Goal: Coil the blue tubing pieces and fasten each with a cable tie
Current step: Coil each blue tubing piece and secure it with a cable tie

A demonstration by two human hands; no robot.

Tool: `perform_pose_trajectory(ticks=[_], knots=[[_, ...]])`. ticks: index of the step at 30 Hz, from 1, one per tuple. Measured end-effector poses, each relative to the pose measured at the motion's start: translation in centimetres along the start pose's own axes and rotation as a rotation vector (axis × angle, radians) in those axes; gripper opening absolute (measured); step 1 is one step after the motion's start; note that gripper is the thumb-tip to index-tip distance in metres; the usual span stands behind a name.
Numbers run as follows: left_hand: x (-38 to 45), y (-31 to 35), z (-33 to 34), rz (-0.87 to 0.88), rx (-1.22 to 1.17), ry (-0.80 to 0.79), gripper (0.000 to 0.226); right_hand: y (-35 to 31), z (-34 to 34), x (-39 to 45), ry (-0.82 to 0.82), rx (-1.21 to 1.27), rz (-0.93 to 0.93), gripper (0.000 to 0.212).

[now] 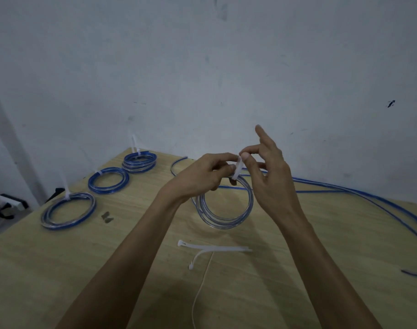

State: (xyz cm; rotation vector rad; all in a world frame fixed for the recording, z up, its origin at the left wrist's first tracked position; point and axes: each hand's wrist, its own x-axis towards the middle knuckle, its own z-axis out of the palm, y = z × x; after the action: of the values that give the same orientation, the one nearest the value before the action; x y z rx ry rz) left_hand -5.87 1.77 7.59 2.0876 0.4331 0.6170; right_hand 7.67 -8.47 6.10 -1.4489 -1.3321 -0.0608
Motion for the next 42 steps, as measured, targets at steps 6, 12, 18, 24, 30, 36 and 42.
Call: perform_pose_trajectory(ticks=[6, 12, 18, 24, 30, 36, 42], knots=[[0.1, -0.3, 0.2, -0.025, 0.060, 0.009, 0.020, 0.0, -0.2, -0.1, 0.026, 0.026, -0.011, 0.018], [0.1, 0.0, 0.5, 0.054, 0.143, 0.040, 0.022, 0.6, -0.6, 0.2, 0.029, 0.114, 0.034, 0.015], [0.2, 0.1, 0.8, 0.082, 0.135, 0.072, 0.019, 0.8, -1.0, 0.3, 0.094, 0.207, 0.098, 0.015], [0.5, -0.1, 0.9, 0.098, 0.166, 0.105, 0.017, 0.9, -1.1, 0.3, 0.068, 0.260, 0.127, 0.015], [1.0, -0.8, 1.0, 0.100, 0.194, 0.162, 0.018, 0.8, -1.3, 0.4, 0.070, 0.314, 0.122, 0.017], [0.9, -0.3, 1.1, 0.167, 0.229, 0.220, 0.016, 0.9, -1.3, 0.4, 0.074, 0.327, 0.145, 0.017], [0.8, -0.1, 1.1, 0.213, 0.282, 0.249, 0.018, 0.9, -1.4, 0.4, 0.053, 0.344, 0.158, 0.016]])
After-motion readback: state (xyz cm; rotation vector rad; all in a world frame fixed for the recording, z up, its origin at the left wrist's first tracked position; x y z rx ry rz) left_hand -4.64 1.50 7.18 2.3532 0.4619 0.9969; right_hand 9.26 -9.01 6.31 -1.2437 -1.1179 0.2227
